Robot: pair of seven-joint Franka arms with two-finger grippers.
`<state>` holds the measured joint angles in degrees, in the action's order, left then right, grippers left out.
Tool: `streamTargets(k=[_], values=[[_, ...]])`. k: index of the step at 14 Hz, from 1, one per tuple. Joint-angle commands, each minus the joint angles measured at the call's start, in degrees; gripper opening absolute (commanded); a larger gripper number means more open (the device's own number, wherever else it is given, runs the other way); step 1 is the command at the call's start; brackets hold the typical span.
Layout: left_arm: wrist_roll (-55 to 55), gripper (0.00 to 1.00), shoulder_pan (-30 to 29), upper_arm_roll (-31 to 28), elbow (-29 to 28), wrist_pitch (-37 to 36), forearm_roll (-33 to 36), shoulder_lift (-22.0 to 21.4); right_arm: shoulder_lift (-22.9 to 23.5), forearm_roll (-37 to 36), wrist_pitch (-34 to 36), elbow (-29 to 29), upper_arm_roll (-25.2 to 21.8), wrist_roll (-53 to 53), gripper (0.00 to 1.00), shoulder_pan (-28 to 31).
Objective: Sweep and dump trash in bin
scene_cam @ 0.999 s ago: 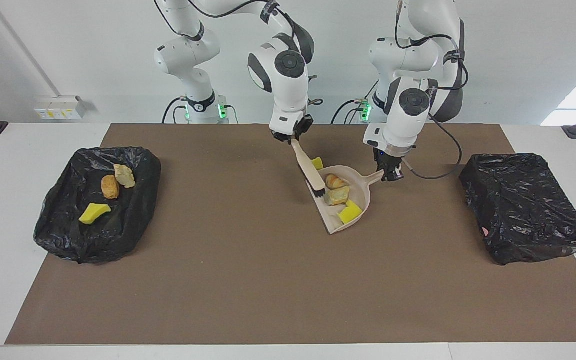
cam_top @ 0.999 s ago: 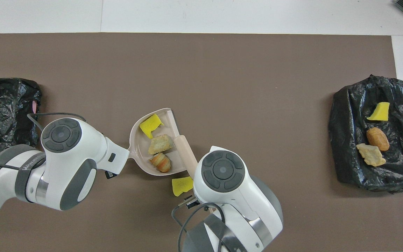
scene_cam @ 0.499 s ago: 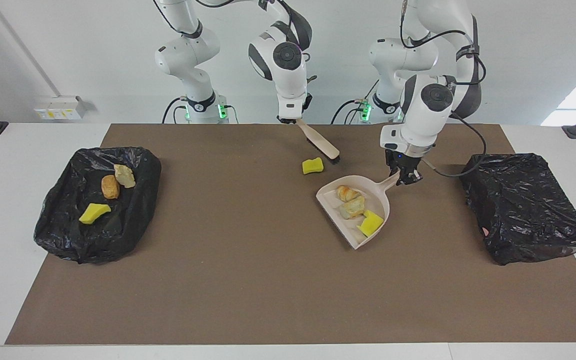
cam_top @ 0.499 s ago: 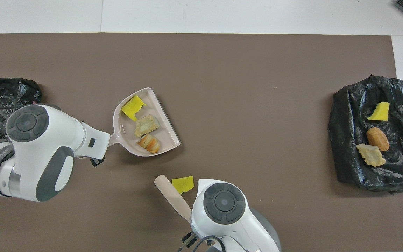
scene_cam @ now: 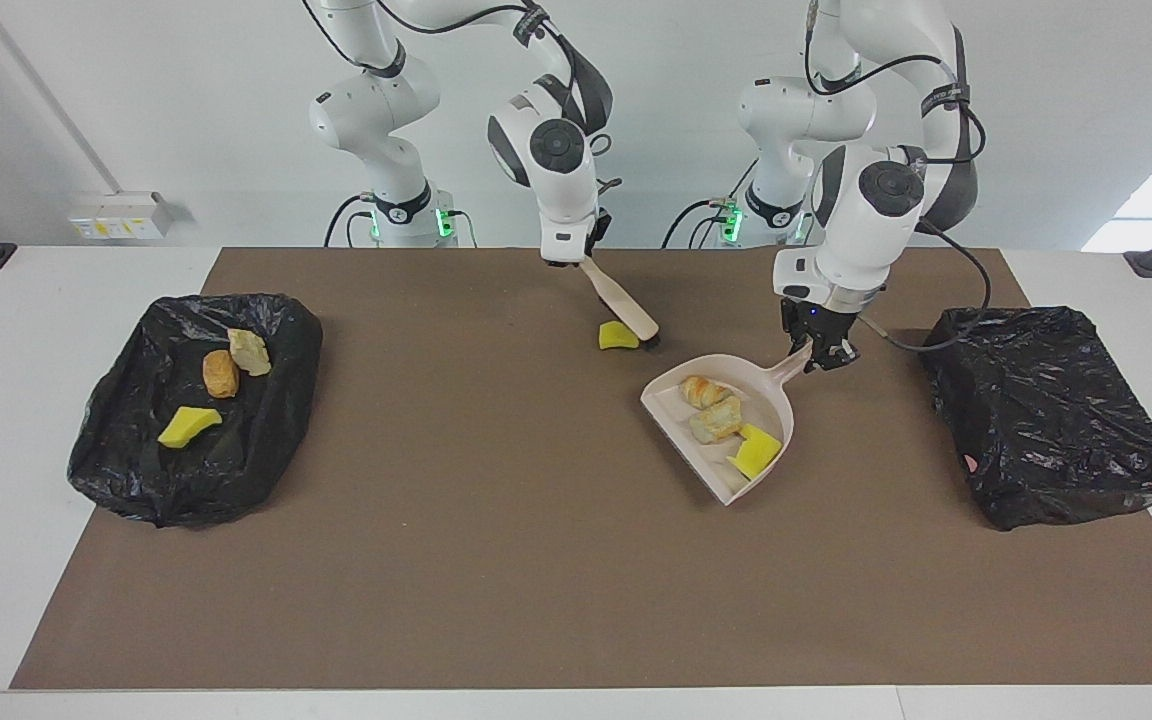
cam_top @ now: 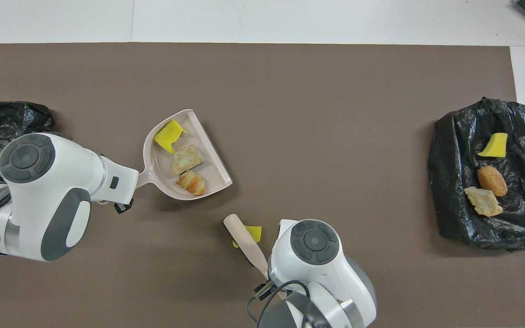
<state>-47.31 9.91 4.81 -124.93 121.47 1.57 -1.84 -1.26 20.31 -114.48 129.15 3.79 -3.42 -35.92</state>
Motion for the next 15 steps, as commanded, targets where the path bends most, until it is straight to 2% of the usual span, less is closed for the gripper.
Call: streamTargets(k=[1, 4, 6, 8, 10, 12, 15], values=[[-0.76, 0.0, -1.03, 0.2, 0.13, -2.81, 0.19, -1.24, 1.26, -2.89, -1.01, 0.14, 0.17, -1.94, 0.0, 5.58], [-12.87, 0.0, -1.91, 0.2, 0.13, -3.44, 0.45, -1.5, 3.37, -4.93, -0.4, -2.05, 0.17, -1.59, 0.0, 12.07], [-13.6, 0.0, -1.21, 0.28, -1.35, -3.87, 0.63, -2.81, 3.46, -4.93, 2.4, -4.59, 0.25, -1.15, 0.0, 16.03], [-13.08, 0.0, 0.71, 0.46, -5.57, -3.0, 0.63, -5.1, 3.2, -5.02, 8.19, -8.46, -0.01, -0.54, 0.0, 17.89], [-11.94, 0.0, 2.04, 0.55, -6.55, -2.38, 0.63, -4.84, 2.85, -6.33, 12.42, -11.89, -0.19, 3.58, 0.0, 19.64], [-9.22, 0.0, 2.22, 0.55, -6.55, -1.68, 0.63, -4.75, 2.67, -9.31, 13.15, -11.74, -0.1, 4.91, 0.0, 21.67], [-4.21, 0.0, 4.07, 0.55, -6.99, 1.21, 0.63, -3.7, 2.76, -13.88, 10.7, -10.59, -0.01, 6.06, 0.0, 27.11]])
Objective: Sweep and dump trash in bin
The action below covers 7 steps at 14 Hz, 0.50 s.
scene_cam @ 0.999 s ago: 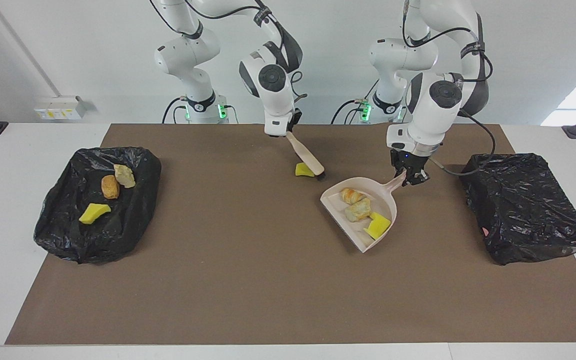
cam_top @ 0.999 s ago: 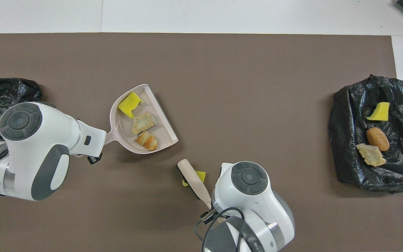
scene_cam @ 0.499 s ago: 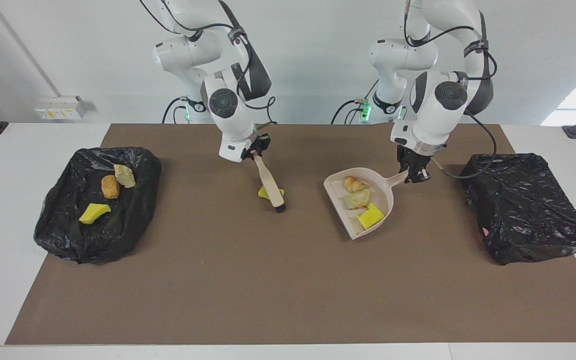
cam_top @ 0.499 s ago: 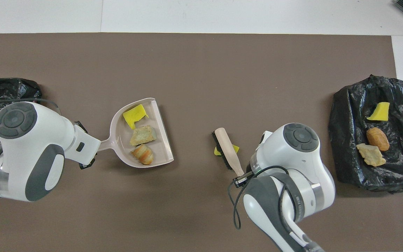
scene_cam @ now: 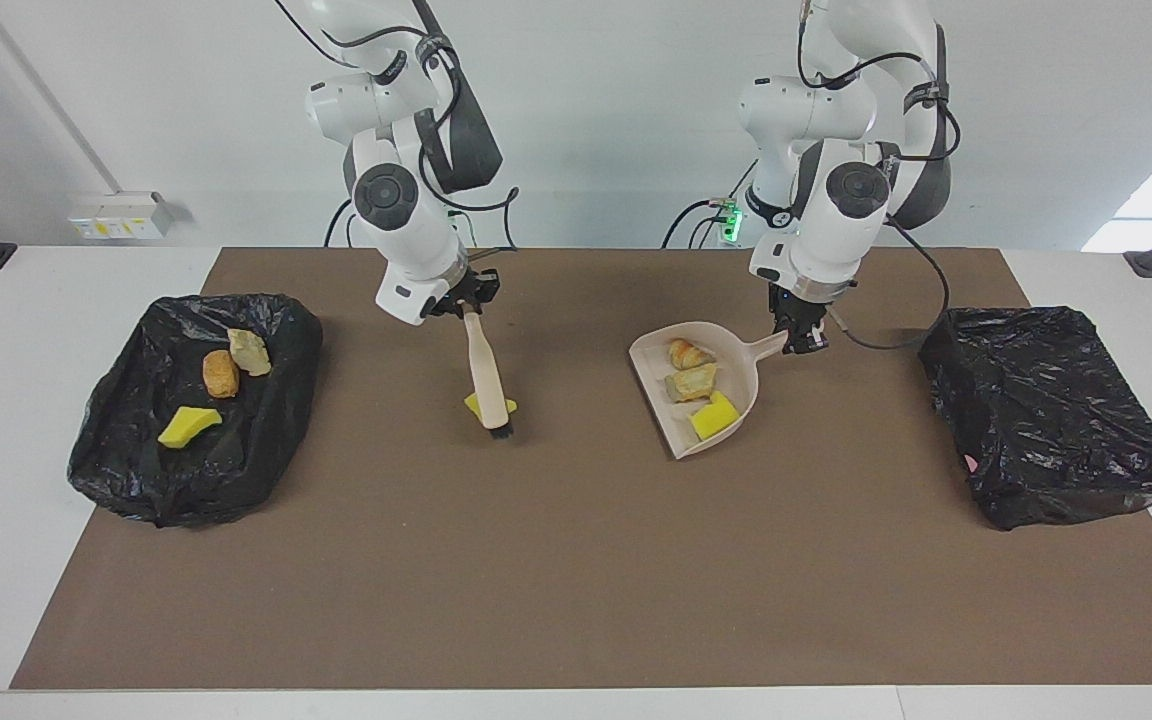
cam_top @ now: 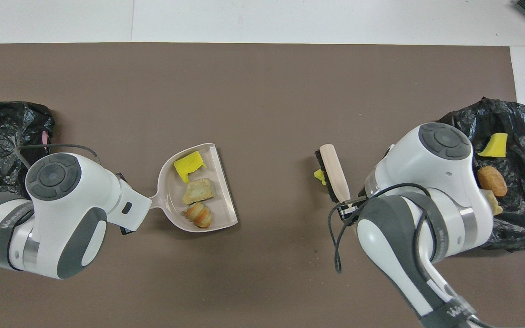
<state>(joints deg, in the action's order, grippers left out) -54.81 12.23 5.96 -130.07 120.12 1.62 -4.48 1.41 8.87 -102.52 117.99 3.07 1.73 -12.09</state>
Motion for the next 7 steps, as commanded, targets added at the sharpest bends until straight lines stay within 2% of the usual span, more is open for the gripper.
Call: streamTargets(k=[1, 5, 7], values=[[3.74, 0.0, 1.74, -0.6, -1.94, 2.58, 0.58, -1.06, -0.17, -2.98, -4.32, 2.32, 0.71, 0.82, 0.0, 4.25], [3.83, 0.0, 1.74, -0.6, -2.03, 2.58, 0.58, -1.06, 0.0, -2.98, -5.23, 1.29, 1.15, 1.0, 0.0, 4.53], [3.83, 0.0, 1.74, -0.6, -2.03, 2.58, 0.58, -1.06, 0.17, -2.46, -1.82, -2.13, 1.33, 1.26, 0.0, 2.87]])
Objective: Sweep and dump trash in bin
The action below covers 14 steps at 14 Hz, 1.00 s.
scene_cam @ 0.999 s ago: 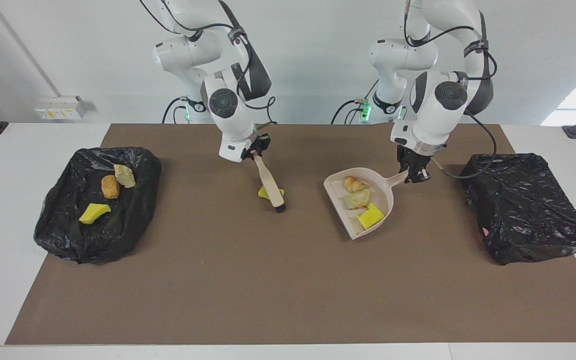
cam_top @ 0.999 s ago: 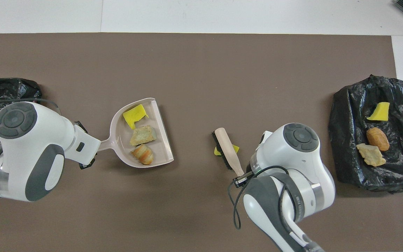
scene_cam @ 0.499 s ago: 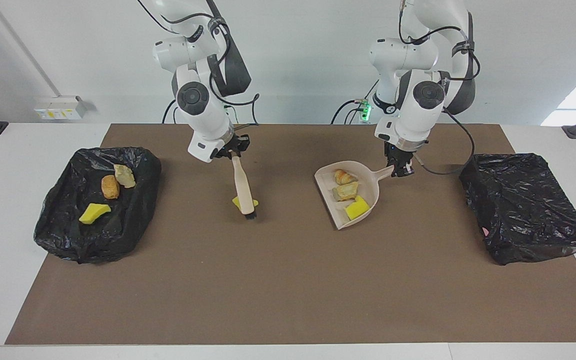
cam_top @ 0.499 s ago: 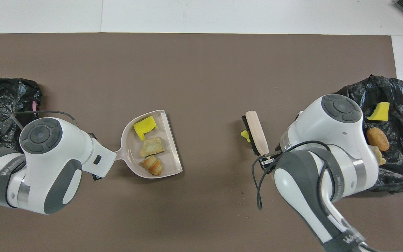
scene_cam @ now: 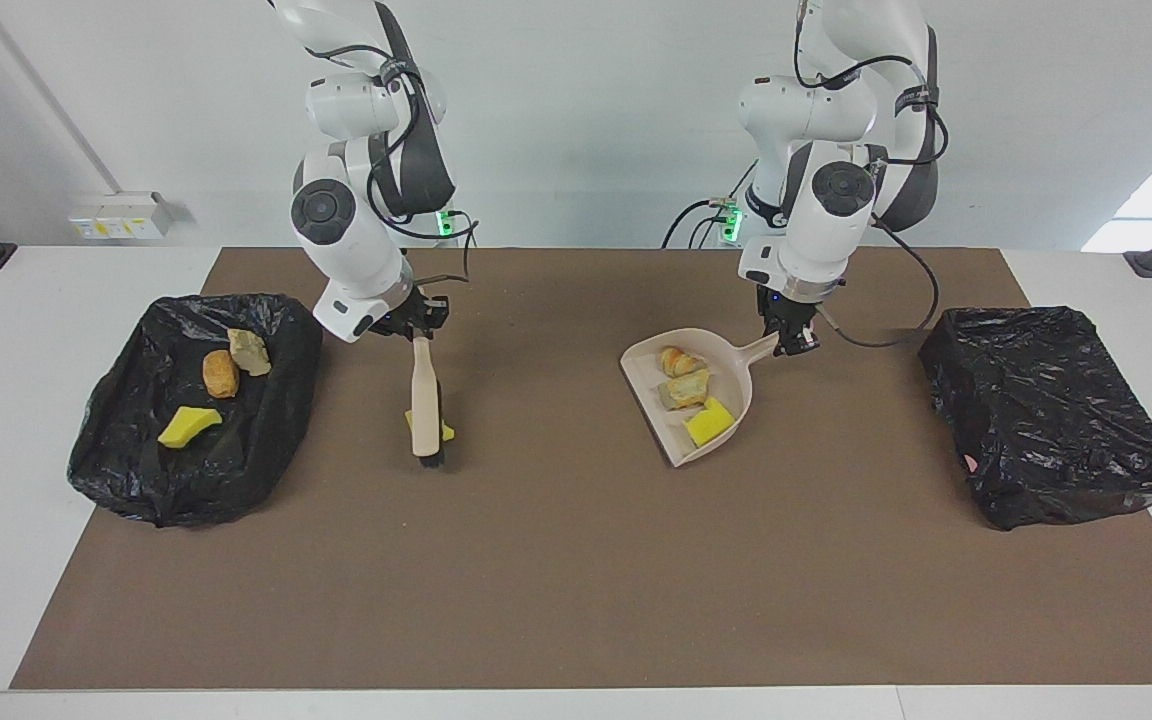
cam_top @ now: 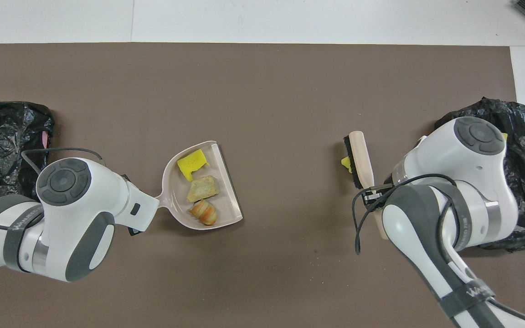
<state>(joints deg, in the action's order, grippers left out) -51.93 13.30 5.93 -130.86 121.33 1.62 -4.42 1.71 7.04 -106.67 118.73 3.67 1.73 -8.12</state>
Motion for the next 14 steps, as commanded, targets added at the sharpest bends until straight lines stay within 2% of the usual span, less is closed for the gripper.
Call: streamTargets(k=[1, 3, 6, 7, 10, 14], values=[[0.96, 0.0, 0.67, -0.57, -1.33, 1.45, 0.58, -1.11, -0.13, -0.62, 3.48, -4.63, 0.72, 1.87, 0.0, -2.07], [1.13, 0.0, 0.67, -0.57, -1.33, 1.36, 0.49, -1.2, -0.13, -1.23, 5.59, -7.1, 0.72, 3.11, 0.0, -3.04], [1.22, 0.0, 0.67, -0.57, -1.5, 1.45, 0.58, -1.2, -0.3, -3.16, 4.55, -5.63, 0.11, 2.06, 0.0, -0.42], [1.22, 0.0, 0.67, -0.57, -1.51, 1.45, 0.49, -1.2, -0.39, -5.7, 3.32, -4.92, 0.37, 0.05, 0.0, 2.29], [1.22, 0.0, 0.67, -0.57, -1.59, 1.45, 0.49, -1.29, 0.13, -11.68, -3.87, -0.45, 0.37, -2.08, 0.0, 4.86], [1.22, 0.0, 0.67, -0.57, -1.59, 1.36, 0.49, -1.29, 0.49, -12.23, -10.48, 6.15, 0.55, -2.17, 0.0, 5.22]])
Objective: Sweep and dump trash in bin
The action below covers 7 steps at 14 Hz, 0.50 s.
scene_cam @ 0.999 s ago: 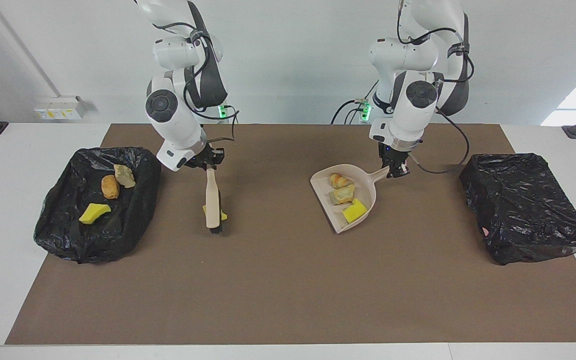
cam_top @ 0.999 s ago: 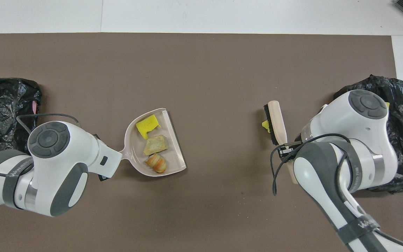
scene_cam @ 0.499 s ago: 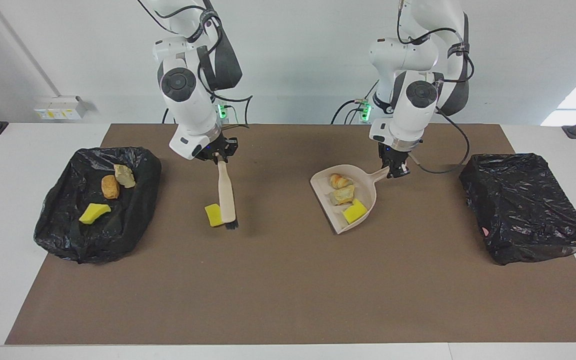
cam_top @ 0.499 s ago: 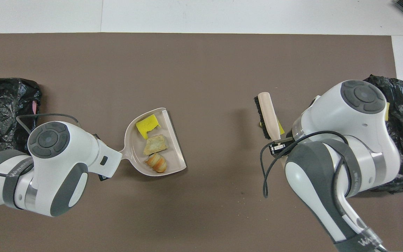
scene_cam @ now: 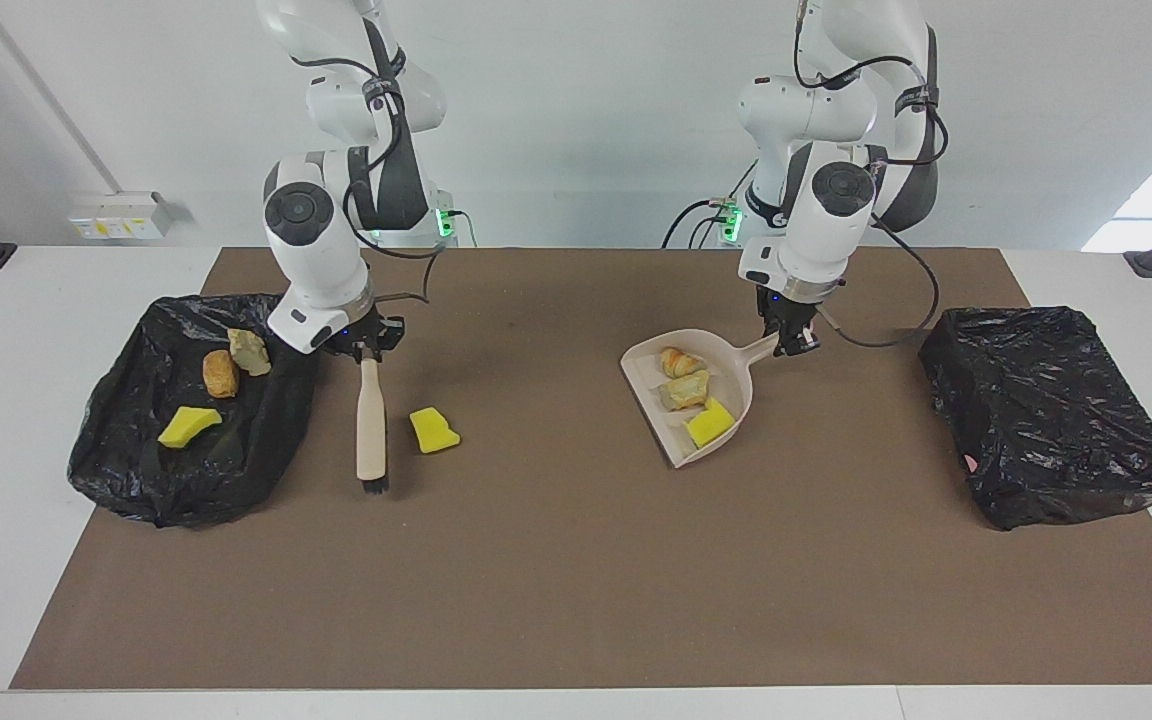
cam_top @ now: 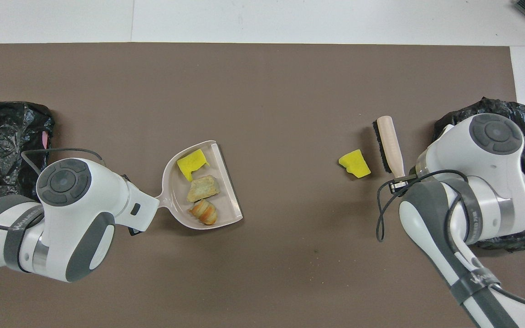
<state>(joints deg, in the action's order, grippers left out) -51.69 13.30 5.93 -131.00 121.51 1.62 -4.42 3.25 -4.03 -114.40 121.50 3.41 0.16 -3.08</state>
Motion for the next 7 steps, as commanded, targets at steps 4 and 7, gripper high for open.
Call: streamTargets(k=[4, 7], values=[[1.41, 0.0, 0.67, -0.57, -1.45, 1.27, 0.49, -1.12, 0.18, -0.1, -6.63, 6.03, 0.9, 5.0, 0.0, -4.9], [2.12, 0.0, 0.67, -0.57, -1.54, 1.54, 0.58, -1.03, 0.97, 4.54, -6.72, 5.51, 0.99, 10.54, 0.0, -11.75]])
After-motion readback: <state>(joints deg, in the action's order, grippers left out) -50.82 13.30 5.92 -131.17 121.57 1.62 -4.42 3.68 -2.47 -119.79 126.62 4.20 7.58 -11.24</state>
